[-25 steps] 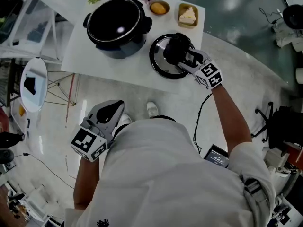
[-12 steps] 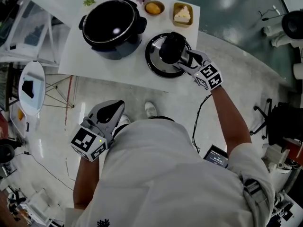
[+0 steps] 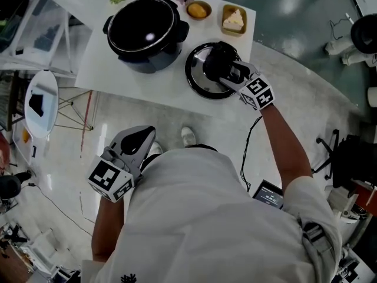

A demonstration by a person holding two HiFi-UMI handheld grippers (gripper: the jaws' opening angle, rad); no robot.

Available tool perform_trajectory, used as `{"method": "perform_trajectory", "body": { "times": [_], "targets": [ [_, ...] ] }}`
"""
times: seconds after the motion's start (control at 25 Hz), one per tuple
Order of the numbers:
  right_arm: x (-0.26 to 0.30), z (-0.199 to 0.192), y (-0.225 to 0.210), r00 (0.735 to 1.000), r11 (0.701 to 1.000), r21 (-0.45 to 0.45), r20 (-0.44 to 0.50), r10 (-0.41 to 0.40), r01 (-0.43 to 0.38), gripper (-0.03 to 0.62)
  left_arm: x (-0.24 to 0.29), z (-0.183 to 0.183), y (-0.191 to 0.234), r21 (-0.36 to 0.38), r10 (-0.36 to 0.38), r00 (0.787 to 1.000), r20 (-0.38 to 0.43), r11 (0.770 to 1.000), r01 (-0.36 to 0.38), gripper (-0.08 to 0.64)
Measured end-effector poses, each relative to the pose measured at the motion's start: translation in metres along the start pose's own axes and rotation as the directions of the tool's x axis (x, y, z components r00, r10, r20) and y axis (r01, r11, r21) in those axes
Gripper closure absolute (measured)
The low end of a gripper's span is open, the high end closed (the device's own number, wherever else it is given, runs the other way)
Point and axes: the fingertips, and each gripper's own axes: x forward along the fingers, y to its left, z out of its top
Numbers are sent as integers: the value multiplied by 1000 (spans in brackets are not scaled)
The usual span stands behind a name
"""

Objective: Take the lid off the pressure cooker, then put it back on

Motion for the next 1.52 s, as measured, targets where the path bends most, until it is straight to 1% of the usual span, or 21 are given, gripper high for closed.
{"method": "perform_trajectory", "body": {
  "times": [0.28,0.44,0.56,1.0,1.24,1.52],
  "targets": [
    [38,5,-1,999,999,-20,-16,44,-44,281,-8,-3,10,-19,52,999,-6,998,-53,555],
    [51,6,2,998,998,-36,-32,59,-60,281,-10,-5,14,-30,70,998,-8,997,-70,554],
    [55,5,4,997,997,-46,-38,64,-66,293,-11,-6,17,-33,75,997,-12,997,-76,554],
    [56,6,4,997,997,-40,-46,65,-67,301,-2,3,25,-24,46,999,-7,999,-46,554],
    [55,6,3,996,998,-37,-66,54,-57,301,-4,7,32,-35,32,999,7,999,-31,554],
    [29,11,4,997,999,-19,-75,34,-36,301,-8,7,43,-24,12,1000,11,1000,-11,555]
  ]
}}
